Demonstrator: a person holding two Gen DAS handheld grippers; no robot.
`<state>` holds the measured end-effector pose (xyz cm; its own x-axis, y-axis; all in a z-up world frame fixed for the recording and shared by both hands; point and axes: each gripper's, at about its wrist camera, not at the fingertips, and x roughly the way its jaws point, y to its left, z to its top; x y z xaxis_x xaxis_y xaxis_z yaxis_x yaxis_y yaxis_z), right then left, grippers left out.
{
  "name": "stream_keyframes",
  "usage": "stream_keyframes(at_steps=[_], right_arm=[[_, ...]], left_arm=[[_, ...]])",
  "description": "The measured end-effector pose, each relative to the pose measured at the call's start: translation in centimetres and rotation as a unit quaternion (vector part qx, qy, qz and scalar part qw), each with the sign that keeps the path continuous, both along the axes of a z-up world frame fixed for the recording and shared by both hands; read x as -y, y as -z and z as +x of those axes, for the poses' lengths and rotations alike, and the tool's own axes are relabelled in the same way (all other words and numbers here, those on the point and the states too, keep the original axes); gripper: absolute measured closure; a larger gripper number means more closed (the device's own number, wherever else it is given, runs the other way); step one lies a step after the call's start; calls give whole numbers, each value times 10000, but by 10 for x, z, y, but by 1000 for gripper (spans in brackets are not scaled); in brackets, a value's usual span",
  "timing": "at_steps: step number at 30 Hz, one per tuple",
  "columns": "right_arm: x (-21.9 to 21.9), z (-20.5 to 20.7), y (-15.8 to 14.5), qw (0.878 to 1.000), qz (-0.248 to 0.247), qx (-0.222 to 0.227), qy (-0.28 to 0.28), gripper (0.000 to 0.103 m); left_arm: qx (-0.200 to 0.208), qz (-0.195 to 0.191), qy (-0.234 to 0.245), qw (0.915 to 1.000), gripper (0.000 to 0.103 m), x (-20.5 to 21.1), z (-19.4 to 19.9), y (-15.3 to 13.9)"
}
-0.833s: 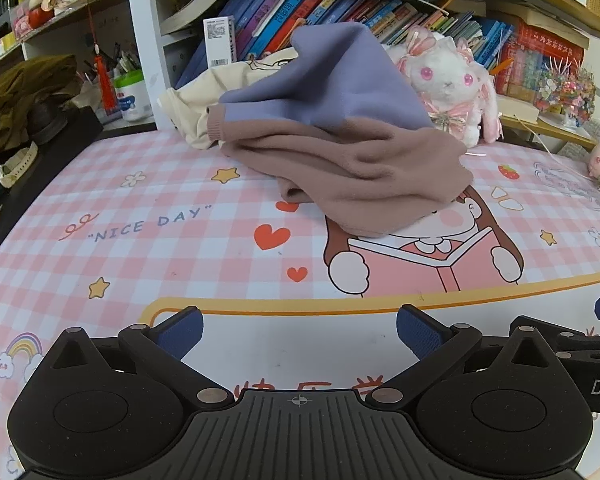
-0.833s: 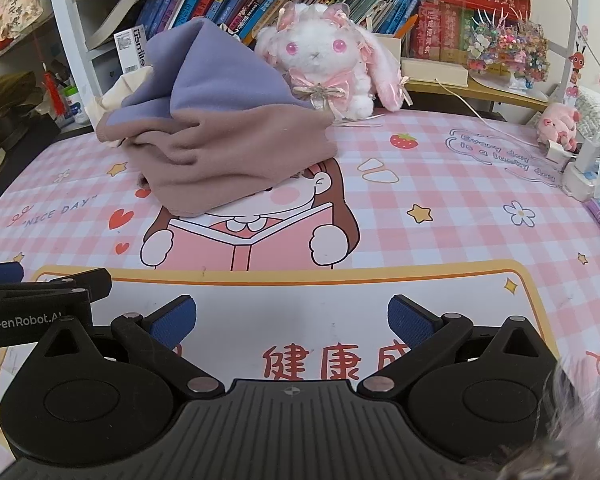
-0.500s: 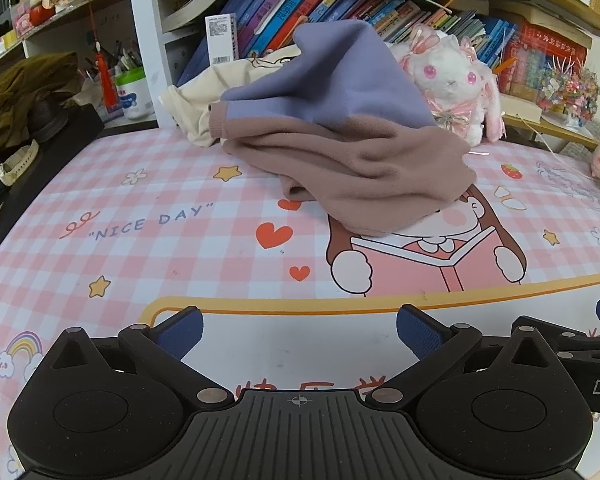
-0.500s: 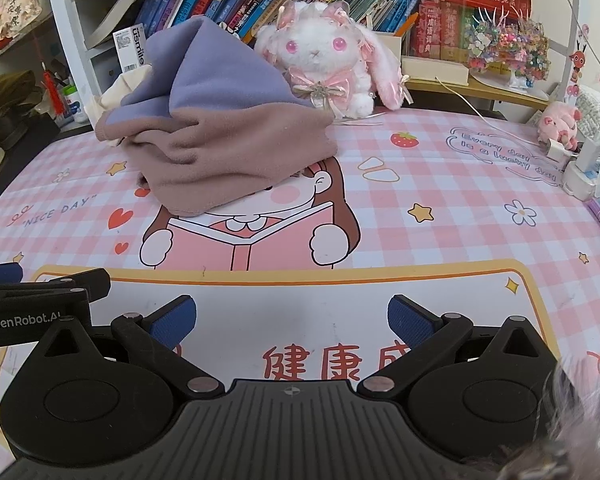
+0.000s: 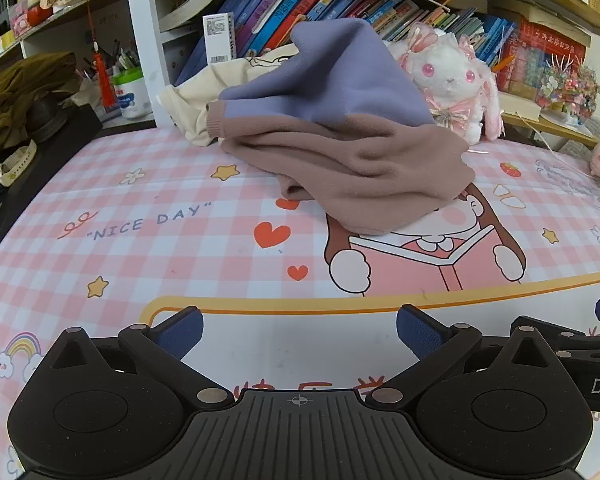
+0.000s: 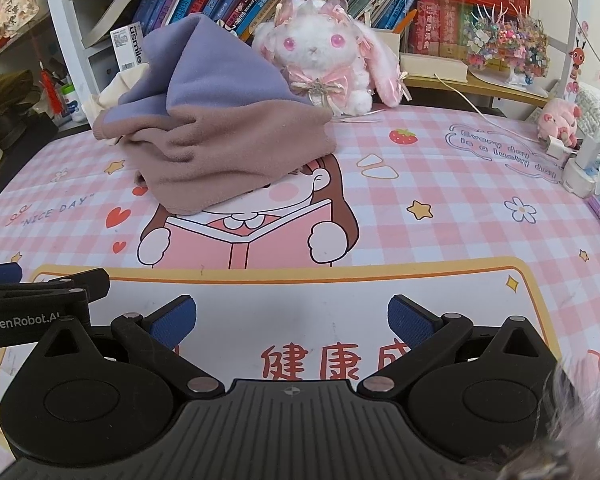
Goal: Fold clothes
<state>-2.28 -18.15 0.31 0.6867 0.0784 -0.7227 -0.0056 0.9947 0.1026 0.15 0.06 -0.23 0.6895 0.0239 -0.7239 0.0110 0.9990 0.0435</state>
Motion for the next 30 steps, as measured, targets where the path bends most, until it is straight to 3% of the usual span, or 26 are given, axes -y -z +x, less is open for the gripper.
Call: stream_keyframes(at_steps=[30], right_arm=[[-2, -1, -2, 10000, -4, 16, 15, 0]], left_arm=[[49, -163, 107, 9998, 0, -2, -2, -4]])
